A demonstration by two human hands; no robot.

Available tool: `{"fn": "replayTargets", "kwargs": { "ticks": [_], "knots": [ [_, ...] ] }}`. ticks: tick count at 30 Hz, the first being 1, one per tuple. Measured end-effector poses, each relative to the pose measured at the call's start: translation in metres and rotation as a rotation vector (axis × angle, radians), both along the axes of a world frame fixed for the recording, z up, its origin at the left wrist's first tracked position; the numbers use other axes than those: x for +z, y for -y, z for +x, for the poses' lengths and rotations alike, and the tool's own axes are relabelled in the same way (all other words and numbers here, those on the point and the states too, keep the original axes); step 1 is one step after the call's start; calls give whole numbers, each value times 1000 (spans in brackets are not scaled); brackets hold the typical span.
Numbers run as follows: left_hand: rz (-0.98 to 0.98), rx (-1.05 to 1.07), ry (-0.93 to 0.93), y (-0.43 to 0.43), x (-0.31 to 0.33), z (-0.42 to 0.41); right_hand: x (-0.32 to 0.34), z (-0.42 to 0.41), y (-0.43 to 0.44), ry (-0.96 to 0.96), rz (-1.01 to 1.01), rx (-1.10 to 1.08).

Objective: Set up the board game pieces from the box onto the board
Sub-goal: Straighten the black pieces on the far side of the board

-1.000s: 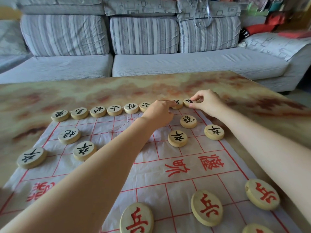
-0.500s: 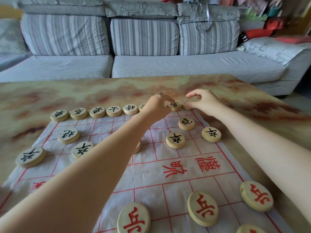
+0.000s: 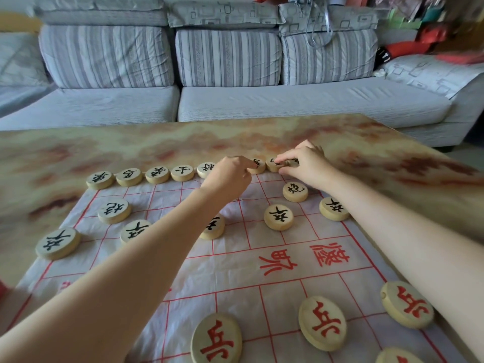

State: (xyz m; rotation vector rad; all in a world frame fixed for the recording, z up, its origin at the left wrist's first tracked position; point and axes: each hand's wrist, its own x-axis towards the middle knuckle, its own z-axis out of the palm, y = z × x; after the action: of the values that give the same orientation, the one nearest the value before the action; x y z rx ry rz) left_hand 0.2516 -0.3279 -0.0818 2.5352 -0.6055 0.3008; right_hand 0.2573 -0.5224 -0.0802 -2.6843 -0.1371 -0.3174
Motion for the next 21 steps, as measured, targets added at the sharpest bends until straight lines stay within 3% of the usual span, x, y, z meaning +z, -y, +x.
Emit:
{"fn": "replayTargets", "kwargs": {
  "ticks": [5, 10, 14, 21],
  "knots": [
    [-4, -1, -7, 0, 0, 0, 4, -7, -3, -14, 31, 5],
    [-122, 3, -53, 0, 5, -6, 21, -26, 3, 22, 195, 40],
    [-173, -12, -93, -7, 14, -21, 27, -58, 10, -43, 170, 34],
    [193, -190, -166, -22, 24, -65, 24, -76, -13, -25, -126, -157]
  ]
}}
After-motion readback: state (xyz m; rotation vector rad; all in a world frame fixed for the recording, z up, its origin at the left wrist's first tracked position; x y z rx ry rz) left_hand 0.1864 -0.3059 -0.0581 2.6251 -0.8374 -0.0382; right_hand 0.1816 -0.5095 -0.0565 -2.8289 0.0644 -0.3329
